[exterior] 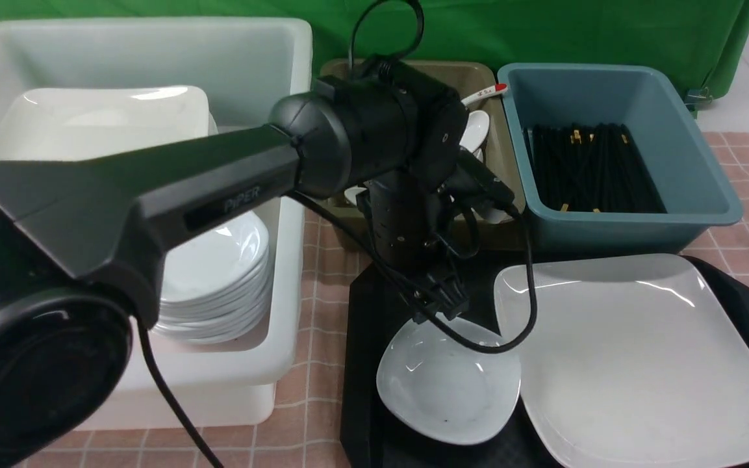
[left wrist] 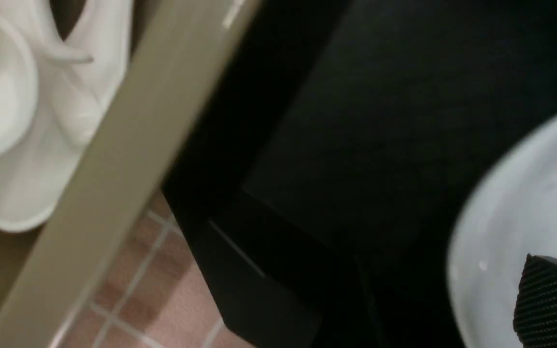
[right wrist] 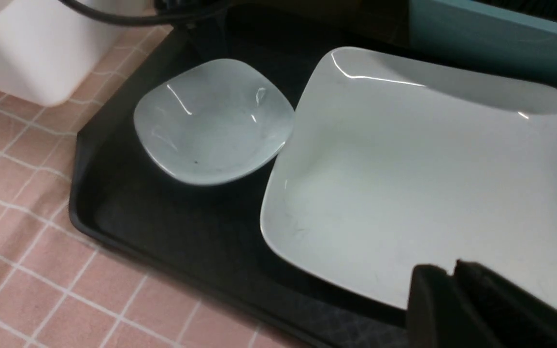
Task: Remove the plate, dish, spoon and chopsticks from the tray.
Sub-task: Use the left arm to grab a small plate from the dinner plate
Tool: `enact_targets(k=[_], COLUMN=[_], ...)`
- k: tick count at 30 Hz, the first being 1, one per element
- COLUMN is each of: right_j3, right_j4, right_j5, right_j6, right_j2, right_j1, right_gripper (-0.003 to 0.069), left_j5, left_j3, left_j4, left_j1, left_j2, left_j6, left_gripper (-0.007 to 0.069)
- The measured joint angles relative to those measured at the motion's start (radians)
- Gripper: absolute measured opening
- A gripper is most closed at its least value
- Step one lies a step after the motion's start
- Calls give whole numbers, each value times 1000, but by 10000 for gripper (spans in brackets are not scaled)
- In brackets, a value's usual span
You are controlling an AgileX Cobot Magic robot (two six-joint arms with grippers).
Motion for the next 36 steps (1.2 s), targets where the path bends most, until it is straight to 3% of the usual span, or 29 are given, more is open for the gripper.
enact_targets(k=[4, 21, 24, 29, 32, 36], right_j3=[0, 0, 0, 0, 0, 0], right_j4=[0, 0, 0, -1, -1, -1], right_j5=[1, 5, 6, 10, 12, 13], right_j6=[0, 0, 0, 0, 0, 0], right_j2=[0, 0, 0, 0, 0, 0], right_j1=[0, 0, 0, 0, 0, 0], right_gripper=[112, 111, 114, 119, 122, 125], left_j5=[-7, -29, -20, 52, 96, 126], left_j3=[-3, -14, -15, -44, -83, -171], left_j4=[-56, -112, -119, -133, -137, -140], left_j1=[6, 6, 6, 11, 13, 13], left_j2=[35, 105, 106, 106, 107, 96], left_j6=[66, 136, 149, 152, 152, 135], left_gripper=[417, 408, 363, 201, 168, 70])
